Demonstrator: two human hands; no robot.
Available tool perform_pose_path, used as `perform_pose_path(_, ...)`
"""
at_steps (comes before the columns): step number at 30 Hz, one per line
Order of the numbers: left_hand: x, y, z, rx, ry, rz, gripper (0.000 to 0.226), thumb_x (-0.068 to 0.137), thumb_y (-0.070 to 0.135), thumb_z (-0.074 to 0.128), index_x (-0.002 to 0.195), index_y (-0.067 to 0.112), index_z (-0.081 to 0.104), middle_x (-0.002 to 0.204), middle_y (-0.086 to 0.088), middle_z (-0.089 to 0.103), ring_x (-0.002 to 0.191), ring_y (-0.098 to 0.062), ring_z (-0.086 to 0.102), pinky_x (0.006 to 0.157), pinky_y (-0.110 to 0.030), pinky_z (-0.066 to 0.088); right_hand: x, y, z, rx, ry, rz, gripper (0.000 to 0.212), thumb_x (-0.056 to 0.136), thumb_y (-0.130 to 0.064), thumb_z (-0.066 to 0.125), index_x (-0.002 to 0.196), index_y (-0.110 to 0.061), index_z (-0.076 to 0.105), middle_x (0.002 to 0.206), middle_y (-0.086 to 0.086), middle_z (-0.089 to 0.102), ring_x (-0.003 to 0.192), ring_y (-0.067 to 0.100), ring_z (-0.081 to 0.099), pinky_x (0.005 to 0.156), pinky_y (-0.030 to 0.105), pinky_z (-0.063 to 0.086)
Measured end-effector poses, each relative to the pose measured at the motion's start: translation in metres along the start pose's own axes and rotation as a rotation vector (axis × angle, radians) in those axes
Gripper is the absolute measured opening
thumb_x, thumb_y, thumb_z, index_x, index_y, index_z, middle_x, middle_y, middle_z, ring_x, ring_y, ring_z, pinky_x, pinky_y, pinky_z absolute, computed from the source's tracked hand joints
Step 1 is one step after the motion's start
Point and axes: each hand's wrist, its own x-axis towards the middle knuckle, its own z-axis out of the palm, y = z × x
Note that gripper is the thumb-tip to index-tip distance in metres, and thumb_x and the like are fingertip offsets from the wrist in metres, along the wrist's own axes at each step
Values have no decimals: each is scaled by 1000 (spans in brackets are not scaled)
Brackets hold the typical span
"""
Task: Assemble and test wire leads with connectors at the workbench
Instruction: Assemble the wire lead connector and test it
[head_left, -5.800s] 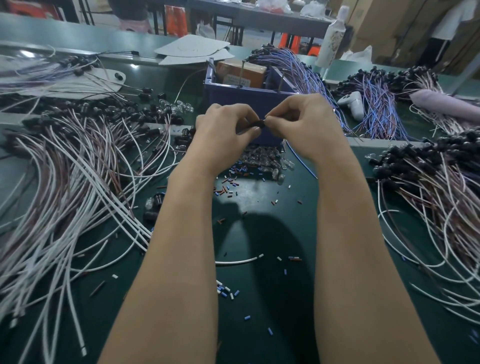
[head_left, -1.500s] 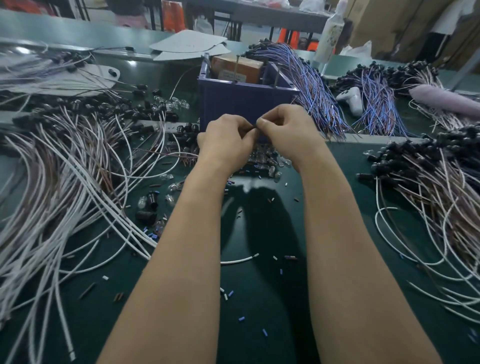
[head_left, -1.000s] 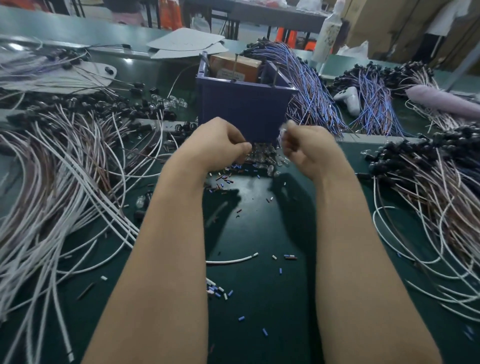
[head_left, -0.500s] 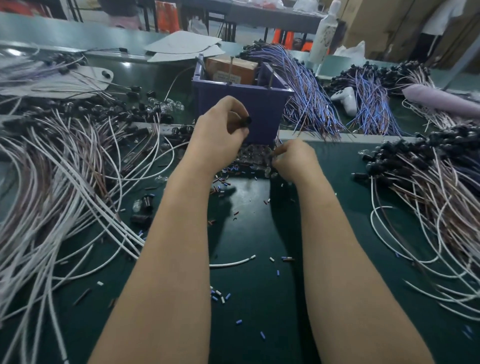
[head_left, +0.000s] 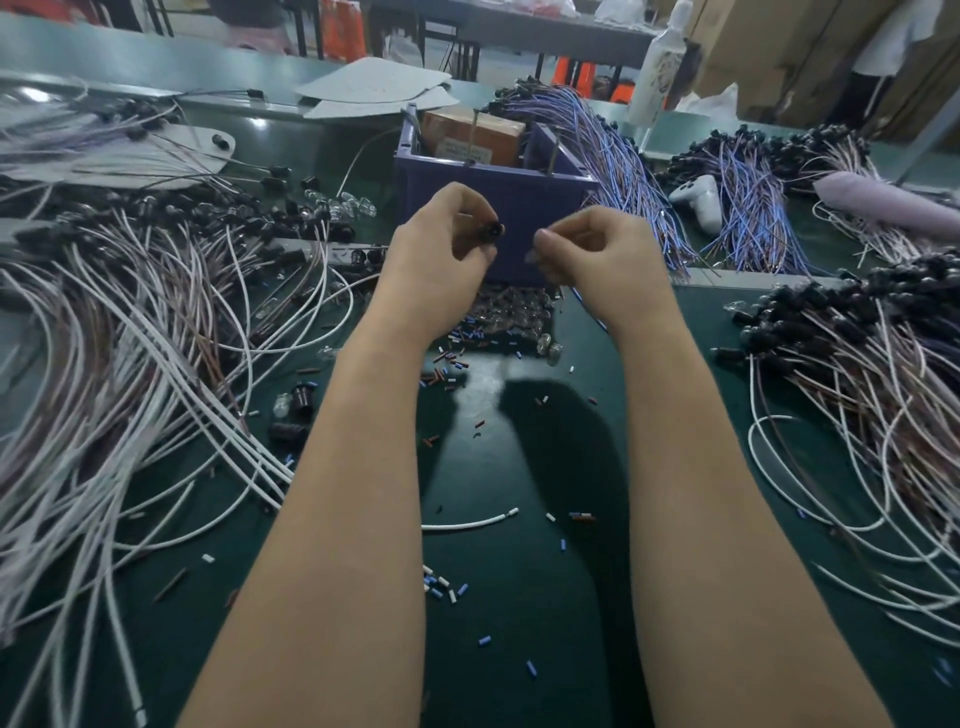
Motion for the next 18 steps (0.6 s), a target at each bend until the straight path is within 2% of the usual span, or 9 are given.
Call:
perform_pose_path(3, 0, 1, -1, 25, -4, 0, 19, 89, 3, 56, 96, 22, 53, 101, -1, 70, 98, -13, 65, 95, -33, 50, -1, -18, -3, 143, -29, -100, 14, 84, -7, 69, 76, -18, 64, 70, 7, 69, 61, 12, 65, 67, 26, 57)
perform_pose_path(6, 0, 2, -1, 52, -4, 8, 18, 90, 5, 56, 96, 21, 54, 95, 3, 68, 92, -10, 64, 91, -28, 51, -3, -28, -2, 131, -67, -135, 14, 82, -5, 70, 76, -17, 67, 68, 5, 69, 64, 15, 67, 72, 30, 59)
perform_pose_path(12, -1, 4, 1, 69, -10, 10, 19, 89, 3, 55, 95, 20, 55, 96, 0, 70, 93, -12, 65, 88, -25, 50, -5, -33, -3, -119, -66, -176, 9, 81, -8, 70, 82, -17, 68, 75, 4, 71, 71, 15, 69, 79, 33, 58)
perform_pose_path(18, -1, 5, 1, 102, -18, 21, 15, 90, 6, 57, 98, 19, 58, 98, -2, 70, 93, -13, 65, 85, -23, 50, -5, -37, -2, -326, -6, -259, 4, 82, -15, 70, 84, -18, 71, 80, 0, 70, 75, 10, 64, 75, 22, 53)
